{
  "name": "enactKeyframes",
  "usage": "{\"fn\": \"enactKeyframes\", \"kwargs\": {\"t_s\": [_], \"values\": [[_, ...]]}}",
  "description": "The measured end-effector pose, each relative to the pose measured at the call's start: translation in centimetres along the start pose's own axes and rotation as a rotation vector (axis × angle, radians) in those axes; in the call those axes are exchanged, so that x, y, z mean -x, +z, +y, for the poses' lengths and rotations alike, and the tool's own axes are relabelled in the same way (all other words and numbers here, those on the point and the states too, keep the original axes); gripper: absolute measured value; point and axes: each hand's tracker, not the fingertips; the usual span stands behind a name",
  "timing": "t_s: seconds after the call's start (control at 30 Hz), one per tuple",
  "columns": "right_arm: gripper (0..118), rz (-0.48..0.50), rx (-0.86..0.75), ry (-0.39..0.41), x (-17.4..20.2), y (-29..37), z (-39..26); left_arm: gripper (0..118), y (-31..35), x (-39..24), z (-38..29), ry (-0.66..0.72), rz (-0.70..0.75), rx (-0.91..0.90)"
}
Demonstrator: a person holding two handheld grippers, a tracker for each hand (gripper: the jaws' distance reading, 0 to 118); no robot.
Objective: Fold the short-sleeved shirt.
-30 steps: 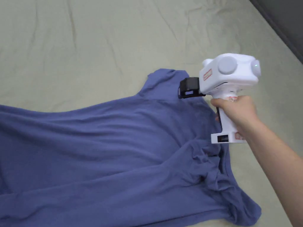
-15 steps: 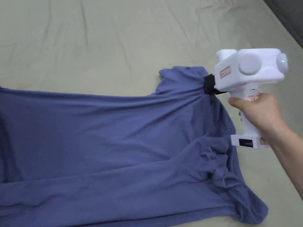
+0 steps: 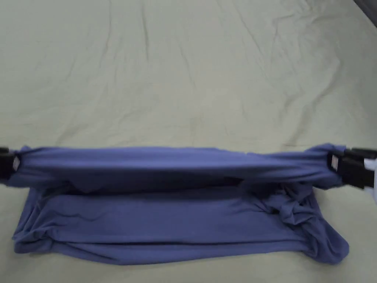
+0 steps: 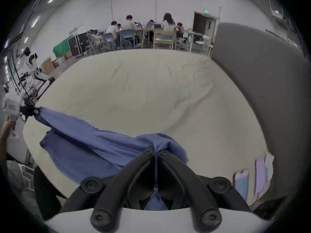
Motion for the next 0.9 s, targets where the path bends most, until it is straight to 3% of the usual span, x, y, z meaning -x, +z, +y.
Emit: {"fn": "enactKeyframes", "kwargs": {"t_s": [0.07, 0.2, 0.47, 0.5, 0.53, 0.57, 0.6, 0.67, 0.73, 0.8, 0.9], "values": [[3, 0.027, 0.069, -0.046, -0.7, -0.7, -3.2, 0, -1.2, -0.6, -2.8, -0.005, -0.016, 0.077], [3, 0.013, 0.196, -0.057, -0.8, -2.7, -7.3, 0, -4.1, -0.7, -6.4, -0.038, -0.027, 0.190], [3, 0.009, 0.257, -0.066, -1.1, -5.3, -8.7, 1, -3.9, -1.6, -8.4, 0.007, -0.006, 0.200], [13, 0.008, 0.258, -0.064, -0.9, -5.3, -8.5, 7, -3.1, -1.7, -8.4, 0.028, -0.002, 0.192], [39, 0.004, 0.260, -0.059, -0.7, -5.2, -8.2, 18, -3.0, -1.7, -8.4, 0.068, -0.006, 0.195], [78, -0.007, 0.259, -0.054, -0.4, -4.9, -7.9, 25, -2.7, -1.7, -8.3, 0.097, -0.003, 0.190], [109, -0.017, 0.260, -0.052, -0.6, -4.6, -7.8, 30, -2.1, -1.8, -8.4, 0.092, 0.007, 0.164], [113, -0.019, 0.185, -0.031, 0.1, -2.9, -7.2, 45, 0.0, -2.4, -8.5, 0.085, 0.011, 0.080], [113, -0.009, 0.112, -0.046, 0.9, -0.5, -6.1, 49, 2.7, -3.2, -8.1, 0.078, 0.041, 0.013], [113, 0.010, 0.036, -0.068, 1.8, 1.9, -4.9, 68, 5.2, -3.3, -7.8, 0.061, 0.098, -0.084], [113, 0.016, -0.101, -0.076, 4.0, 5.4, -3.3, 68, 10.0, -5.1, -7.3, 0.045, 0.182, -0.275]]}}
